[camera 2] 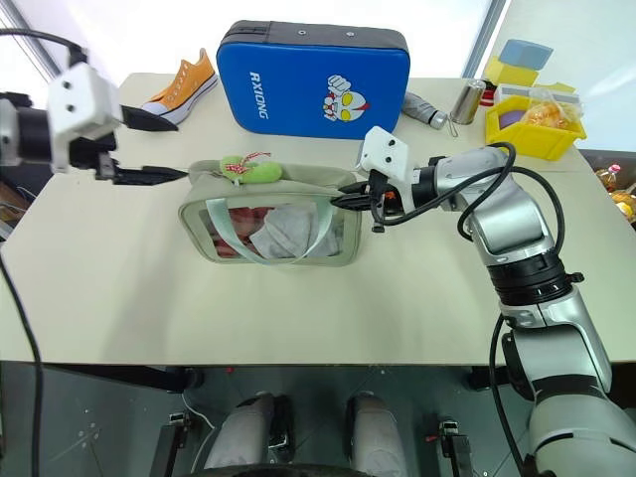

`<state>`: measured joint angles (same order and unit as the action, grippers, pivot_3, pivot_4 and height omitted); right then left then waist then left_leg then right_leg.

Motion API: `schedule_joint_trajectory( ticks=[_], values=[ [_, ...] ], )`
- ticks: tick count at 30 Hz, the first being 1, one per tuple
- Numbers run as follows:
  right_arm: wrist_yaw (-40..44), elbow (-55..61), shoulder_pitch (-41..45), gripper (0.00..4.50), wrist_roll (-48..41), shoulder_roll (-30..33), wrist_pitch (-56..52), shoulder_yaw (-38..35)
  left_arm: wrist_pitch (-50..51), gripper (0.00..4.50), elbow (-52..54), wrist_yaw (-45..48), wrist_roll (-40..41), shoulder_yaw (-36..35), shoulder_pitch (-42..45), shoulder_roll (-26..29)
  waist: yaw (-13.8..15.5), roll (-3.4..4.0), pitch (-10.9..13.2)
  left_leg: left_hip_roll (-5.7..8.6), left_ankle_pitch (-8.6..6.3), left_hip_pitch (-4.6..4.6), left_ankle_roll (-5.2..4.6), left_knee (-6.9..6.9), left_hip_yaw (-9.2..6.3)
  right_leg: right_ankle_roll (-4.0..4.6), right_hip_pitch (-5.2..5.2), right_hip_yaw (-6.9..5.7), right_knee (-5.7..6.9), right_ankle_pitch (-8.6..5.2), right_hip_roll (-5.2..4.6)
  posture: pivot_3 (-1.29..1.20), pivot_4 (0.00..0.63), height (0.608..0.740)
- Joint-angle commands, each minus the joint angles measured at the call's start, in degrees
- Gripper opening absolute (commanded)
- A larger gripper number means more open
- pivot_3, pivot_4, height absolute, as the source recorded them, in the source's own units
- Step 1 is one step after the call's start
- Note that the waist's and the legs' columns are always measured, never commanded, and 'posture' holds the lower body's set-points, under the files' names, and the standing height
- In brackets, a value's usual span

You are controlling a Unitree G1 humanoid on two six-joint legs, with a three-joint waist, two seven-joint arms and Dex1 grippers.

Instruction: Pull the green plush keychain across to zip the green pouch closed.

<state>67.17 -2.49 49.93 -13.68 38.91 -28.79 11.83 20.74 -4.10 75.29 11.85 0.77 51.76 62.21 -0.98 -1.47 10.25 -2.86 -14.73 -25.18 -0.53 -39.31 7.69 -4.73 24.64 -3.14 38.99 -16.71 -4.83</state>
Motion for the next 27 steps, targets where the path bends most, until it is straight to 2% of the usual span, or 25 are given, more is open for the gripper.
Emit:
schedule_joint_trajectory(
  ticks=[1, 5, 9, 15, 18, 23, 27],
  values=[
    [0.5, -1.01, 1.77, 0.0, 0.38, -0.56, 1.59, -0.27, 3.97, 3.42, 5.14, 0.77, 3.12, -4.27, -3.3, 2.99, -0.16, 0.0, 0.0, 0.0, 0.0, 0.0, 0.0, 0.0, 0.0, 0.0, 0.0, 0.0, 0.0, 0.0, 0.0, 0.0, 0.15, 0.74],
    [0.98, -2.21, 2.55, 0.0, 0.75, -0.96, 2.38, -0.03, 7.71, 3.42, 14.18, -1.24, 5.29, -6.14, -13.37, 3.15, -0.12, 0.02, -0.01, -0.02, 0.0, 0.05, 0.01, 0.02, 0.0, 0.01, -0.01, 0.04, 0.02, 0.0, -0.01, 0.0, 0.15, 0.74],
    [1.44, -2.73, 2.93, 0.0, 1.03, -1.26, 2.6, 0.04, 12.49, 3.42, 19.48, -5.09, 7.69, -6.93, -17.27, 1.14, 0.0, 0.0, 0.0, -0.03, 0.0, 0.05, 0.01, 0.02, -0.01, 0.01, -0.03, 0.05, 0.02, 0.0, 0.0, 0.0, 0.15, 0.74],
    [1.67, -2.41, 3.12, 0.0, 1.4, -1.55, 2.22, -0.06, 10.41, 3.42, 18.69, -9.34, 6.15, -5.51, -20.98, -1.06, 0.02, 0.01, -0.01, -0.03, 0.01, 0.08, 0.01, 0.03, -0.01, 0.01, -0.03, 0.05, 0.03, 0.0, 0.03, 0.0, 0.15, 0.74],
    [1.58, -1.71, 2.97, 0.0, 1.35, -1.63, 1.64, -0.16, 7.96, 2.59, 16.32, -10.51, 5.02, -4.47, -21.21, -2.6, -0.06, 0.01, -0.01, -0.02, 0.0, 0.08, 0.01, 0.03, 0.02, 0.01, -0.04, 0.07, 0.01, 0.0, 0.02, 0.0, 0.15, 0.74],
    [1.52, -0.77, 2.69, 0.0, 1.12, -1.43, 0.83, -0.39, 6.27, 0.04, 13.31, -11.86, 4.42, -3.54, -18.91, -5.18, -0.03, 0.01, -0.01, -0.03, 0.0, 0.08, 0.01, 0.04, 0.01, 0.01, -0.04, 0.06, 0.01, 0.0, 0.03, 0.0, 0.15, 0.74],
    [1.55, 0.94, 2.35, 0.0, 0.46, -1.1, -0.85, -0.71, 6.31, 0.04, 11.87, -12.59, 4.23, -2.78, -16.95, -6.52, 0.1, 0.01, -0.01, -0.02, 0.0, 0.08, 0.01, 0.04, 0.01, 0.01, -0.04, 0.06, 0.01, 0.0, 0.02, 0.0, 0.15, 0.74]
  ],
)
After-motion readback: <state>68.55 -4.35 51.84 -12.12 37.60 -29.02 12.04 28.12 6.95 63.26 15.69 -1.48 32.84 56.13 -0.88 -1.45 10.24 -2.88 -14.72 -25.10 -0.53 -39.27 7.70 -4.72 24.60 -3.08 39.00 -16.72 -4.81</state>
